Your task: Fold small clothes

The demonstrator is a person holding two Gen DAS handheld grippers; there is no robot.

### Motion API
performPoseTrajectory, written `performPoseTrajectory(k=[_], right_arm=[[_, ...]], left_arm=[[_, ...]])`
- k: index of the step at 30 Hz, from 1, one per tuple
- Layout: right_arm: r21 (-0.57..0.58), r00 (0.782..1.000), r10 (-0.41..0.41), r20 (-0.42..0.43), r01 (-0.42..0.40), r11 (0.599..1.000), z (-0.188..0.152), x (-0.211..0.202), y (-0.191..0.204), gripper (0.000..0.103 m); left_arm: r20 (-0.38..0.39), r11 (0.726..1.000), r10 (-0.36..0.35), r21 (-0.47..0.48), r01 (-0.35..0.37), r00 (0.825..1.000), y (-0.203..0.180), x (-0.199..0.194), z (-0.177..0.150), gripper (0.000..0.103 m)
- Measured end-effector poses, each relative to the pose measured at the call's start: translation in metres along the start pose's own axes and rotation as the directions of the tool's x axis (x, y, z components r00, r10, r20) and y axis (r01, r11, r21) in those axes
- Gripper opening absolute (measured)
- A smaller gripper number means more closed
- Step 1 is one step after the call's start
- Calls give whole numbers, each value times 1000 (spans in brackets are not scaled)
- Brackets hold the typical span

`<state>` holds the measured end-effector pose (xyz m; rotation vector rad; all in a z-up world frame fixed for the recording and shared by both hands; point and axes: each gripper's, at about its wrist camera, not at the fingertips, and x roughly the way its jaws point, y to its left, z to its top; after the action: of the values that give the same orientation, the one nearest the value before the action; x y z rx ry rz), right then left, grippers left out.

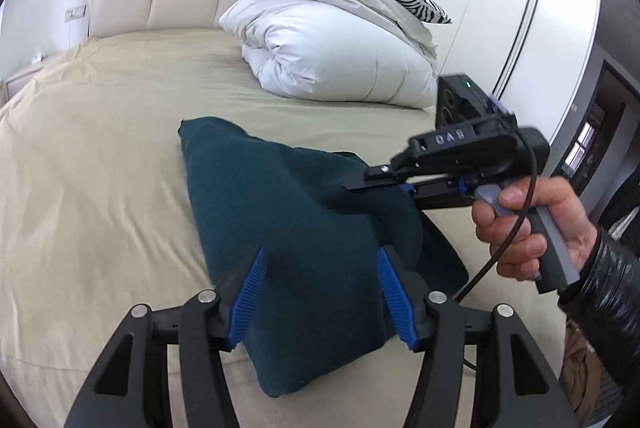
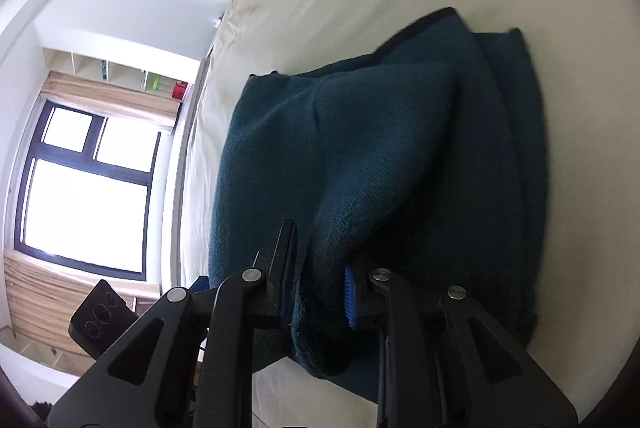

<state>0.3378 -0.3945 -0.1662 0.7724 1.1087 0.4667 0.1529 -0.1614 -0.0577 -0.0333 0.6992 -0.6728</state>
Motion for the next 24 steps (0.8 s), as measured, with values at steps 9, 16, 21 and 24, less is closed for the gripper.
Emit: performPoseTrajectory(k=[9, 16, 21, 24], right_arm=[[-134, 984, -160, -76, 149, 980, -3, 55, 56, 28], [10, 987, -143, 74, 143, 990, -19, 12, 17, 65], [129, 999, 54, 6, -54, 990, -57, 1, 2, 65], [190, 994, 99, -51, -88, 978, -81, 15, -4, 65]], left_arm=[[-172, 996, 88, -17, -92, 981, 36, 36, -28, 65], [-165, 995, 41, -79, -55, 985, 49, 30, -32, 66], [-163, 989, -8, -144, -16, 987, 64, 27, -37, 65], [-160, 987, -19, -162, -7, 987, 67, 24, -38, 64]])
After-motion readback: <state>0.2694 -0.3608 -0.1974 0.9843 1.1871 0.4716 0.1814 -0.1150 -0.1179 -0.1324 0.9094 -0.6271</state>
